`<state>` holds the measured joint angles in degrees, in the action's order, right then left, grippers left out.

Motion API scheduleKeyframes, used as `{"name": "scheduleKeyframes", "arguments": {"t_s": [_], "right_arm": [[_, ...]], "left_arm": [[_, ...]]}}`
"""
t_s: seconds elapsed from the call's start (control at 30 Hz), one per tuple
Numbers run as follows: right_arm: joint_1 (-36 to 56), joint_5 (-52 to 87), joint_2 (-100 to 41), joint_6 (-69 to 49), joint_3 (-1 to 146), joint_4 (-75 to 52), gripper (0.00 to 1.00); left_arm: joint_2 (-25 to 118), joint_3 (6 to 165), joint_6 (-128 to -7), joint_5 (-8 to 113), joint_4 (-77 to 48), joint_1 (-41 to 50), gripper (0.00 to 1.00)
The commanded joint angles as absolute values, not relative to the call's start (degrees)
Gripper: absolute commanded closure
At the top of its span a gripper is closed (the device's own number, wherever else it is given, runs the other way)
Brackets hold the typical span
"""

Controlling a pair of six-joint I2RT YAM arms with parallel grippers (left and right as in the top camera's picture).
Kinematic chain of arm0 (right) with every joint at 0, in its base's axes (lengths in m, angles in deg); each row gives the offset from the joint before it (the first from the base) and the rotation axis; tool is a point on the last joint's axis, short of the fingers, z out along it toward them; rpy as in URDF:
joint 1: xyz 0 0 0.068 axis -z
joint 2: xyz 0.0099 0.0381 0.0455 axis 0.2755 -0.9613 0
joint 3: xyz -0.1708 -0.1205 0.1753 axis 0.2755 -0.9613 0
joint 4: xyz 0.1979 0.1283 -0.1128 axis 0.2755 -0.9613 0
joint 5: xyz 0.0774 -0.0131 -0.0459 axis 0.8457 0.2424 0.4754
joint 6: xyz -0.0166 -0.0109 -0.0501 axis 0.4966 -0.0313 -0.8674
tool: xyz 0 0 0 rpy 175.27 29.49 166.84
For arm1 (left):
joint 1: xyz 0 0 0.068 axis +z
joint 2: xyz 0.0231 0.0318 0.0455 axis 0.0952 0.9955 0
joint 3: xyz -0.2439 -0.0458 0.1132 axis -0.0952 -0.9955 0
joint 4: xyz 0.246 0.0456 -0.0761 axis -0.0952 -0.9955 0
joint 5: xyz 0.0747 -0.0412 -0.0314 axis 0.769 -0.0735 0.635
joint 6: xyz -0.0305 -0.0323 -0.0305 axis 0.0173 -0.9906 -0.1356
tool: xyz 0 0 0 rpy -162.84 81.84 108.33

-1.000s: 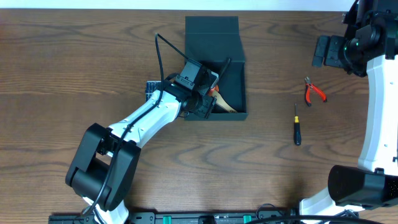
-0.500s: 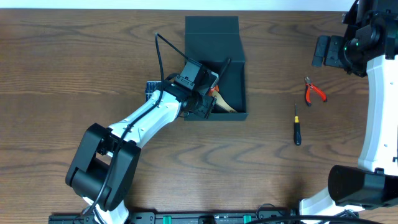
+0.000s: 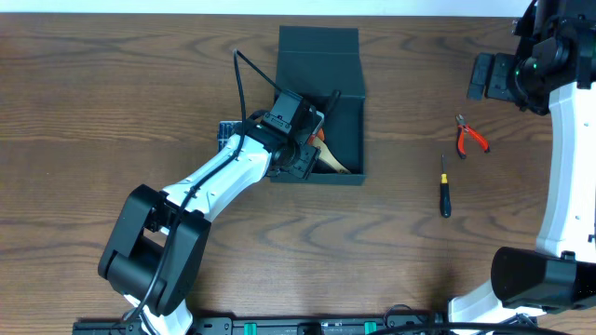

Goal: Pack container
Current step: 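Lower the hammer into the box and open the left gripper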

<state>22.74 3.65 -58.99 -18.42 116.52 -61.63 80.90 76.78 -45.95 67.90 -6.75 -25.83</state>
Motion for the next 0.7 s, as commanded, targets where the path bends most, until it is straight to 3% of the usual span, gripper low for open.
{"name": "scheduleKeyframes", "arguments": {"t_s": [0.0, 0.23, 0.27, 0.37, 0.67], "right_arm": [[22.67, 3.83, -58.49, -17.79, 117.00, -61.69, 0.01], [22.67, 3.83, -58.49, -17.79, 117.00, -61.69, 0.01], [22.67, 3.83, -58.49, -17.79, 117.00, -61.69, 0.01], [22.67, 3.83, -58.49, -17.79, 117.00, -61.69, 0.01], [22.67, 3.83, -58.49, -17.79, 117.00, -61.69, 0.01]], "left_arm": [[81.91, 77.57, -44.93, 69.26, -7.54, -25.85, 0.43], [81.91, 77.57, -44.95, 69.23, -7.02, -25.85, 0.35], [81.91, 77.57, -44.95, 69.21, -6.95, -25.85, 0.36], [81.91, 77.57, -44.88, 69.19, -6.36, -25.87, 0.50], [81.88, 77.68, -42.09, 68.82, -6.40, -25.87, 0.50]]}}
